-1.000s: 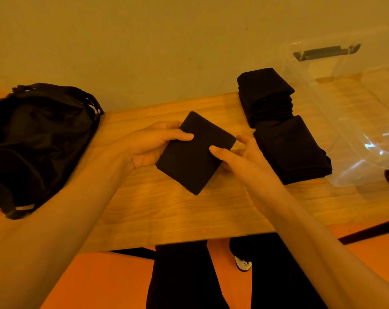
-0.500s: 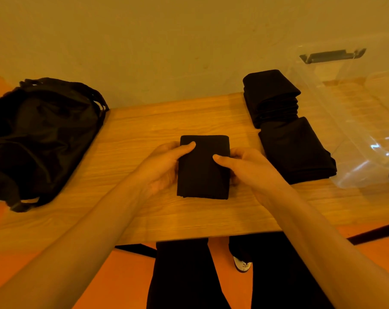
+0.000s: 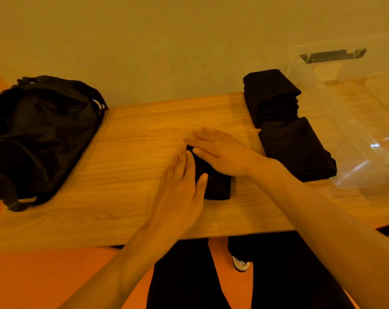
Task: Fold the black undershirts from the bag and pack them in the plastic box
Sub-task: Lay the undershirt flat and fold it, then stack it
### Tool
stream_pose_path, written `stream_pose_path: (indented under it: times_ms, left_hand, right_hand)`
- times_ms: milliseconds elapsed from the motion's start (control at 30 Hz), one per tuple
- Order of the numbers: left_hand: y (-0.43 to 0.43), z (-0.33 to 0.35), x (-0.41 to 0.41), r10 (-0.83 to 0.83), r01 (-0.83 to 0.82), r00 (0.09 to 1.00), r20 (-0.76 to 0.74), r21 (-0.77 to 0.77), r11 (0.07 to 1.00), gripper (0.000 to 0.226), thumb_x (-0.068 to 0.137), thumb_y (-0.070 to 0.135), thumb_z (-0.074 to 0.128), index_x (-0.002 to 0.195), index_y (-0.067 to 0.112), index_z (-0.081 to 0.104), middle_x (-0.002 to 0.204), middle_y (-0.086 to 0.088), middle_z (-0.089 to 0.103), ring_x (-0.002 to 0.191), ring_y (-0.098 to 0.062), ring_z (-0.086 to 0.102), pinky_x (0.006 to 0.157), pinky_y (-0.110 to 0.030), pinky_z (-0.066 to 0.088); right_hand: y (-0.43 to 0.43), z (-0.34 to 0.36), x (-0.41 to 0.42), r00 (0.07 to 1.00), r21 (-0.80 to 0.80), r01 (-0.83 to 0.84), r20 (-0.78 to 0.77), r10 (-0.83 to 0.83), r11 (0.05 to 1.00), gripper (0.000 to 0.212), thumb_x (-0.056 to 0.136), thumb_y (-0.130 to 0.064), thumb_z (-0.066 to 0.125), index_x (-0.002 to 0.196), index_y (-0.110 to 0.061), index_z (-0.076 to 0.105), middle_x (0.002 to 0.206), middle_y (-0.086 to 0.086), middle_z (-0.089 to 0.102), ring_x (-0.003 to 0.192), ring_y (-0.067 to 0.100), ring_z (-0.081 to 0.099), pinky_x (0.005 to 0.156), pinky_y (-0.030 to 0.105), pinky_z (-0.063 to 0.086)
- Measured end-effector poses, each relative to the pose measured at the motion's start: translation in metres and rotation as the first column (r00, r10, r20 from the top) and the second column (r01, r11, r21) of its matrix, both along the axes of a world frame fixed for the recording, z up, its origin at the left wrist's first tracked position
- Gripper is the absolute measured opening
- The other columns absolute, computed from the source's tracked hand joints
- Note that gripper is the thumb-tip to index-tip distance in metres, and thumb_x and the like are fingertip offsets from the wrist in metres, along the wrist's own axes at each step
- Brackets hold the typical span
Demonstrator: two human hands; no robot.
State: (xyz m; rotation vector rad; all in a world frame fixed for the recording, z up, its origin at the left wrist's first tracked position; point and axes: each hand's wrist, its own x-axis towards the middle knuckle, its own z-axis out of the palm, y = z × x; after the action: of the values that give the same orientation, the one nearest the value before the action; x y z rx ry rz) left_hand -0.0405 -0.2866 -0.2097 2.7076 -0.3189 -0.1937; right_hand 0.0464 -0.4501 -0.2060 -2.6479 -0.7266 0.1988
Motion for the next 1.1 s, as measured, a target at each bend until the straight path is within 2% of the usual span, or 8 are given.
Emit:
stream_pose_path:
  times_ms: [200, 300, 400, 567, 700, 800, 1000, 1100]
  left_hand:
    - [0.008, -0.006, -0.007, 0.031, -0.033, 0.998, -0.057, -0.034, 0.999, 0.068, 0.106, 0.051, 0.019, 0.161, 0.022, -0.009, 0.169, 0.005, -0.011, 0.153, -0.006, -0.012, 0.123, -0.024, -0.006]
    - [0.014, 0.005, -0.011, 0.239, -0.233, 0.97, 0.045, -0.11, 0.966, 0.07, 0.098, 0.061, 0.025, 0.154, 0.021, 0.037, 0.152, 0.004, 0.04, 0.139, -0.017, 0.033, 0.115, -0.033, 0.03]
    - [0.016, 0.008, 0.001, 0.336, -0.334, 0.939, 0.075, -0.038, 0.942, 0.052, 0.093, 0.066, 0.045, 0.114, 0.021, 0.06, 0.112, 0.003, 0.055, 0.109, -0.017, 0.05, 0.096, -0.036, 0.046]
    - [0.017, 0.015, 0.036, 0.328, -0.384, 0.895, -0.303, -0.148, 0.911, 0.032, 0.089, 0.052, 0.07, 0.087, 0.021, 0.064, 0.084, 0.002, 0.065, 0.084, -0.017, 0.063, 0.077, -0.037, 0.054]
    - [0.022, 0.027, 0.054, 0.232, -0.338, 0.89, -0.392, -0.226, 0.914, 0.026, 0.091, 0.038, 0.073, 0.078, 0.017, 0.065, 0.074, 0.002, 0.06, 0.069, -0.011, 0.055, 0.06, -0.026, 0.041]
    - [0.022, 0.023, 0.054, 0.213, -0.315, 0.898, -0.384, -0.225, 0.922, 0.027, 0.092, 0.039, 0.072, 0.083, 0.015, 0.065, 0.08, -0.002, 0.066, 0.074, -0.016, 0.061, 0.064, -0.029, 0.044]
    - [0.023, 0.014, 0.047, 0.261, -0.3, 0.947, -0.186, -0.226, 0.927, 0.026, 0.093, 0.047, 0.067, 0.092, 0.021, 0.062, 0.087, 0.004, 0.063, 0.084, -0.015, 0.061, 0.064, -0.029, 0.045]
    - [0.02, 0.005, 0.032, 0.365, -0.369, 0.929, -0.057, -0.189, 0.91, 0.042, 0.089, 0.065, 0.058, 0.099, 0.024, 0.054, 0.099, 0.001, 0.06, 0.097, -0.021, 0.058, 0.08, -0.039, 0.052]
  right_hand:
    - [0.0, -0.001, 0.022, 0.992, -0.05, 0.072, -0.103, -0.077, 0.996, 0.047, 0.109, -0.041, 0.03, 0.153, -0.029, 0.039, 0.163, 0.001, 0.031, 0.151, 0.019, 0.023, 0.123, 0.038, 0.019]
    - [-0.002, 0.019, 0.033, 0.991, -0.014, 0.094, -0.095, -0.095, 0.995, 0.043, 0.108, -0.042, 0.038, 0.145, -0.024, 0.051, 0.146, 0.002, 0.052, 0.134, 0.022, 0.047, 0.111, 0.038, 0.038]
    - [0.003, 0.033, 0.036, 0.985, 0.011, -0.022, -0.171, 0.023, 1.0, 0.043, 0.101, -0.049, 0.052, 0.141, -0.033, 0.053, 0.131, -0.003, 0.057, 0.117, 0.015, 0.054, 0.097, 0.031, 0.044]
    - [0.001, 0.027, 0.047, 0.984, -0.081, 0.039, -0.168, -0.052, 0.996, 0.028, 0.098, -0.05, 0.056, 0.114, -0.028, 0.062, 0.111, -0.005, 0.058, 0.107, 0.016, 0.056, 0.078, 0.026, 0.041]
    - [-0.002, 0.023, 0.042, 0.981, 0.001, -0.039, -0.189, 0.038, 0.999, 0.035, 0.099, -0.044, 0.057, 0.132, -0.032, 0.056, 0.124, -0.003, 0.056, 0.112, 0.014, 0.053, 0.089, 0.028, 0.043]
    - [0.001, 0.026, 0.042, 0.971, -0.05, -0.139, -0.204, 0.126, 0.989, 0.029, 0.099, -0.046, 0.056, 0.127, -0.037, 0.06, 0.123, -0.004, 0.052, 0.113, 0.014, 0.049, 0.098, 0.033, 0.041]
    - [-0.01, 0.038, 0.038, 0.98, -0.236, -0.056, -0.197, 0.008, 0.97, 0.032, 0.096, -0.054, 0.057, 0.114, -0.028, 0.062, 0.113, -0.003, 0.049, 0.107, 0.019, 0.052, 0.09, 0.034, 0.046]
    - [-0.021, 0.047, 0.023, 0.99, -0.381, -0.007, -0.132, -0.047, 0.925, 0.038, 0.099, -0.053, 0.051, 0.107, -0.019, 0.062, 0.113, 0.002, 0.05, 0.102, 0.02, 0.05, 0.088, 0.035, 0.047]
